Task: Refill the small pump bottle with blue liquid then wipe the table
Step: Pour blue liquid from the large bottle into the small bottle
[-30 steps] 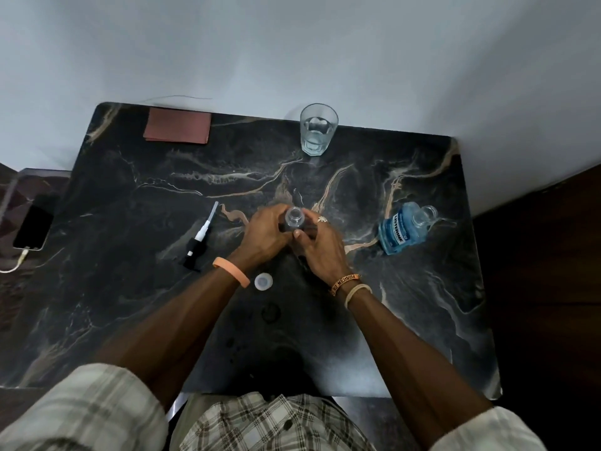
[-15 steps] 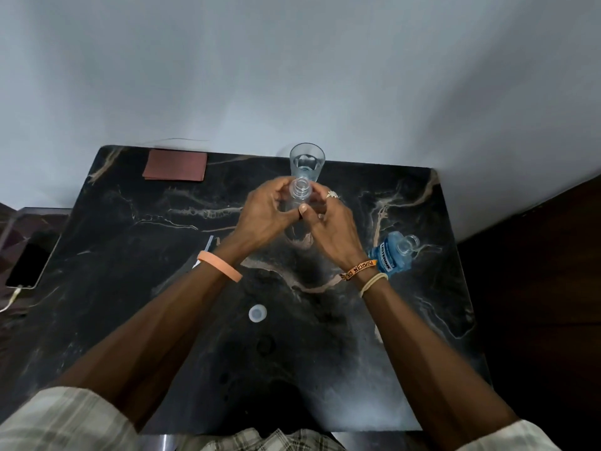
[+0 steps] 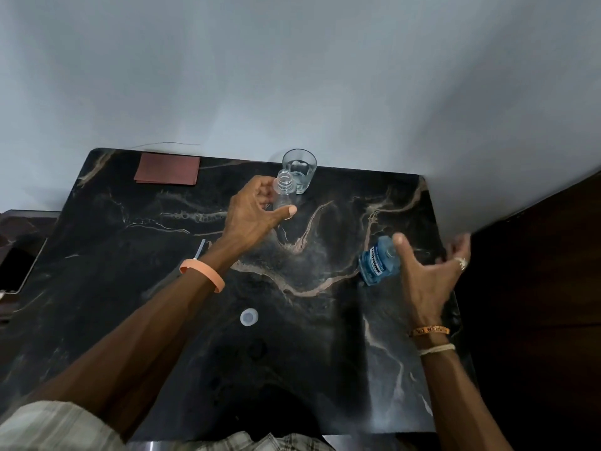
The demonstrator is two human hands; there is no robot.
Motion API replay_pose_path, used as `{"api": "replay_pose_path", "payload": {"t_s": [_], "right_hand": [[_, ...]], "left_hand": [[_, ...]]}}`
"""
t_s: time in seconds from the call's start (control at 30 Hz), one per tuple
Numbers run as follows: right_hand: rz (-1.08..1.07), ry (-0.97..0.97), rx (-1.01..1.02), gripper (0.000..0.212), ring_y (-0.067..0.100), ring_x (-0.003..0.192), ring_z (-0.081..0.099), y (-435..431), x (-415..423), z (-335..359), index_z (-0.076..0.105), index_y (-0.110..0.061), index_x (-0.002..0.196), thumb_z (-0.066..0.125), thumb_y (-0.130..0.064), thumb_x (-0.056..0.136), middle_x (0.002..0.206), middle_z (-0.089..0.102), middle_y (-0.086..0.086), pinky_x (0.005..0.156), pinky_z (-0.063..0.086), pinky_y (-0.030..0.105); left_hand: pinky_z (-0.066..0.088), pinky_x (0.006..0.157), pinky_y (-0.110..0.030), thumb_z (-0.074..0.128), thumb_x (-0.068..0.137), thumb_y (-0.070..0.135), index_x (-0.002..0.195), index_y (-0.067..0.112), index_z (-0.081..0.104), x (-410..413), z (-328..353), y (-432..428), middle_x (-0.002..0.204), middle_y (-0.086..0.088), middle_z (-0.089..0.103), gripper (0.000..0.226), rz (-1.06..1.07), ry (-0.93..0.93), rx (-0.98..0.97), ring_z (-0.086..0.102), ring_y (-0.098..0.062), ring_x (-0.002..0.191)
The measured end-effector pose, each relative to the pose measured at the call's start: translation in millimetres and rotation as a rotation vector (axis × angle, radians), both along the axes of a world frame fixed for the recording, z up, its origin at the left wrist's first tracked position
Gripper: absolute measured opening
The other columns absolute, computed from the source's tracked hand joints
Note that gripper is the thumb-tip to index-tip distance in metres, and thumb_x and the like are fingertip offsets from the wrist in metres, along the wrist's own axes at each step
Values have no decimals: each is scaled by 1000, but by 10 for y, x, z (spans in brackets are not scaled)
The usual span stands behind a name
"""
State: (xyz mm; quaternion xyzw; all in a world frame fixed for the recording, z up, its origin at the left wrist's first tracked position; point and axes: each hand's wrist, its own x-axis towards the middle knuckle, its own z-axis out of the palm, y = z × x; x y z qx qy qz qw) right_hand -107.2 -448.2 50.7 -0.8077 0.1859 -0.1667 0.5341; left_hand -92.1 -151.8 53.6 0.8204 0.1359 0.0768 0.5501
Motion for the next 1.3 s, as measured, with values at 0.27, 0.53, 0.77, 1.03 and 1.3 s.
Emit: {"api": "replay_pose_path", "payload": {"t_s": [0.27,0.53,0.77,1.03,1.3], "right_hand": [[152,210,95,90,6,110,63,97,-165,-644,52,-20,138,92,-38,59,128,63,-4,86,55,18],[121,131,126,49,3,98,68,239,-93,-571,62,-31,122,80,-37,77,102,67,-18,67,54,9],[344,-62,-402,55,2,79,64,428,308,396,66,-23,126,77,-47,77,99,73,-6,66,44,7],[455,-341,-828,60,17,62,63,717,650,1637,61,-29,133,70,-57,80,81,75,1,64,49,21],[484,-500,-1065,55,31,62,65,853,779,2169,68,-24,126,77,-47,77,78,75,7,58,37,26]], "left_hand": [[57,87,-33,88,69,37,116,28,58,-47,50,-76,111,6,69,56,-12,26,32,66,-9,98],[53,75,-16,88,67,42,110,39,57,-111,144,9,101,18,68,52,13,43,40,64,2,91],[58,79,-23,88,61,50,113,34,62,-14,408,147,101,15,70,60,60,-15,27,67,-2,92],[57,74,-16,87,60,51,113,33,61,80,977,101,102,18,69,61,99,-161,-9,67,0,89],[54,75,-15,89,59,50,110,30,65,136,1413,26,99,18,71,60,131,-270,18,66,2,84]]}}
